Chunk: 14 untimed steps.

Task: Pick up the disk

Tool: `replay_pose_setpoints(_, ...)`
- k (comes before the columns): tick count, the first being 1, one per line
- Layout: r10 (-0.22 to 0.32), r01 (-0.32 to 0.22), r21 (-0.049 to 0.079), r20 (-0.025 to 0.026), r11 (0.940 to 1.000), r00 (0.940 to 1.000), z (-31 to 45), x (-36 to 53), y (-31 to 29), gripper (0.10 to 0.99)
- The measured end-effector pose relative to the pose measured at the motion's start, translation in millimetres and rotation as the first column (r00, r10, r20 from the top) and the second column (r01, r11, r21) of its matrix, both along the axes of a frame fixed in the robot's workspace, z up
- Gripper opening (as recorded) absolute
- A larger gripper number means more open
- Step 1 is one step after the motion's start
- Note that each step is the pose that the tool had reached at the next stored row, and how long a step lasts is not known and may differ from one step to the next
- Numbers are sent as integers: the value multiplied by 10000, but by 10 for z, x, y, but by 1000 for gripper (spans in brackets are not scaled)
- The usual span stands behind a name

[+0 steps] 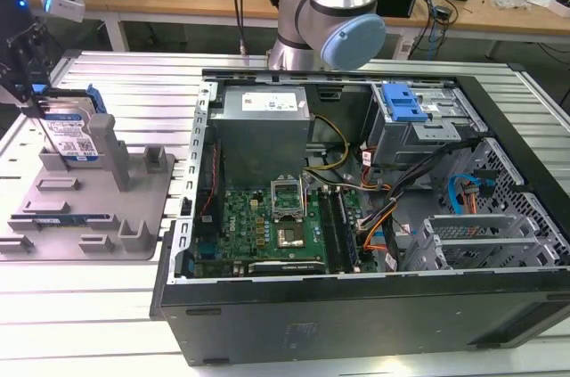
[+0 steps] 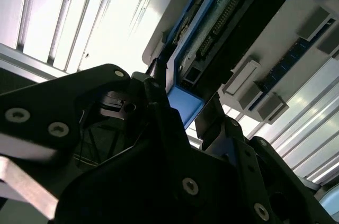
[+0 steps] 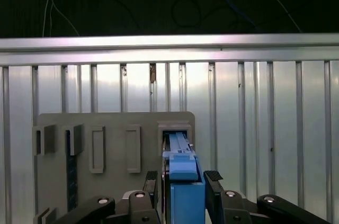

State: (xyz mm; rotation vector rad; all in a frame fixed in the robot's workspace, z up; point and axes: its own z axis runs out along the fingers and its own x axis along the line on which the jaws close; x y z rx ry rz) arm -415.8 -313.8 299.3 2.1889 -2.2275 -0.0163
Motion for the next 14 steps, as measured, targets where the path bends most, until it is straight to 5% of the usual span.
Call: replay_pose_setpoints(14, 0, 0, -1, -1, 10000, 10000, -19, -5, 22, 471)
